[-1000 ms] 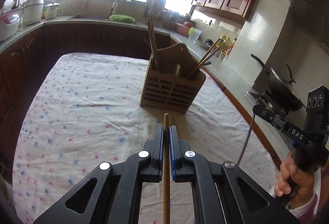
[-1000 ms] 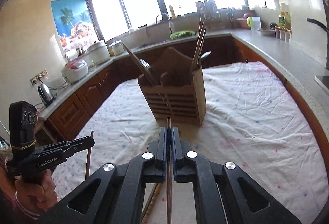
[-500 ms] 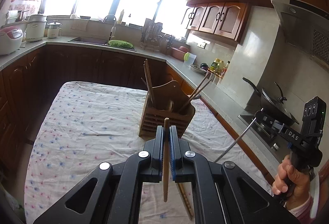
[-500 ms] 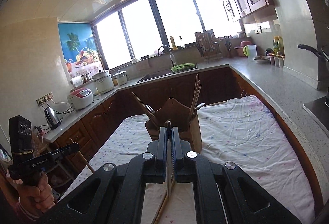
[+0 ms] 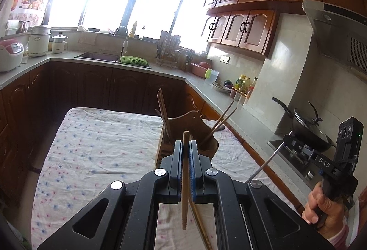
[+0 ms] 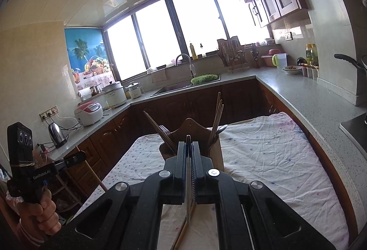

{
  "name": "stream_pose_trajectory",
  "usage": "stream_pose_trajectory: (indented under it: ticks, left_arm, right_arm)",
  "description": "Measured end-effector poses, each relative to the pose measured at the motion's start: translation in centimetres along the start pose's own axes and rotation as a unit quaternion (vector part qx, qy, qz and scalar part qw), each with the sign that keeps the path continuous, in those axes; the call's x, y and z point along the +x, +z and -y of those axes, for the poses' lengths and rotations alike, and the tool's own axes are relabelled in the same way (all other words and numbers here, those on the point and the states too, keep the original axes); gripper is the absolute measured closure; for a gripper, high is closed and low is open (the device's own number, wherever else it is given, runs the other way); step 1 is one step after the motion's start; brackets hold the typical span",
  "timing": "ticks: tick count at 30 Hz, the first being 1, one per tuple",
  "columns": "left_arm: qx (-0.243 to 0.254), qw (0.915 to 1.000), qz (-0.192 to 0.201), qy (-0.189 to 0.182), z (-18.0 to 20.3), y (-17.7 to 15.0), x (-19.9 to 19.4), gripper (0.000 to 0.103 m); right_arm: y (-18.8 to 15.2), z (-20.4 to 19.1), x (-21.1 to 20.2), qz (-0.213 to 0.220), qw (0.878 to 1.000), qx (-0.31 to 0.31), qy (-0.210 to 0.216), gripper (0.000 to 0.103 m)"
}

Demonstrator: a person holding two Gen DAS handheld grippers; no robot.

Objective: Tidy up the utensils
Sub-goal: 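Carry the chopstick upright into the holder with the left tool while the right tool inserts its chopstick, then open both tools to release the chopsticks into the holder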

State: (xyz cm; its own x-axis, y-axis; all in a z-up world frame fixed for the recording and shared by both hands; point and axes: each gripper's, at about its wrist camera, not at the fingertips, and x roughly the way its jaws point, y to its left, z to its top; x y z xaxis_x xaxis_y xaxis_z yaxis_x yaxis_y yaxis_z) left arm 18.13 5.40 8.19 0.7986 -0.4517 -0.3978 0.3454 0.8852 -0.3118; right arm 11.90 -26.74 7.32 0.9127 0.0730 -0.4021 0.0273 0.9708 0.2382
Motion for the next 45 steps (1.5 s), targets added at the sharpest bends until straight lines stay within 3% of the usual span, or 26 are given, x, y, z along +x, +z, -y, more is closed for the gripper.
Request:
stream_pose_trajectory:
  ticks: [9, 16, 19, 26, 33, 37, 45]
  left_arm:
    - [0.029, 0.9975, 0.065, 0.005, 0.5, 6.0, 2.8, 0.1]
    - [0.019, 0.9934, 0.112, 0.01, -0.2, 9.2, 7.4, 0.1]
    - [0.01, 0.9932, 0.114, 0.022, -1.2, 8.8, 10.6, 0.099]
    - [-0.013, 0.9926, 0.113, 0.043, -2.2, 4.4, 17.3, 0.099]
    - [-0.023, 0.9957, 0.075, 0.049, -2.7, 1.5, 22.0, 0.099]
    - [-0.016, 0.9976, 0.051, 0.045, -2.9, 1.4, 23.8, 0.099]
    - [-0.005, 0.9975, 0.051, 0.05, -2.8, 3.3, 23.6, 0.099]
  right_arm:
    - [4.4, 0.4, 2.6, 0.048, 0.999, 0.007, -0.005, 0.099]
    - [7.9, 0.7, 5.9, 0.083, 0.996, 0.012, -0.02, 0.099]
    - [8.0, 0.8, 7.7, 0.091, 0.995, 0.003, -0.033, 0.099]
    - [5.7, 1.7, 11.4, 0.08, 0.996, 0.007, -0.042, 0.099]
    - [2.6, 2.8, 13.9, 0.048, 0.997, 0.015, -0.05, 0.099]
    - [1.8, 3.2, 14.8, 0.029, 0.998, 0.018, -0.052, 0.099]
    - [1.9, 3.3, 15.2, 0.019, 0.998, 0.02, -0.055, 0.098]
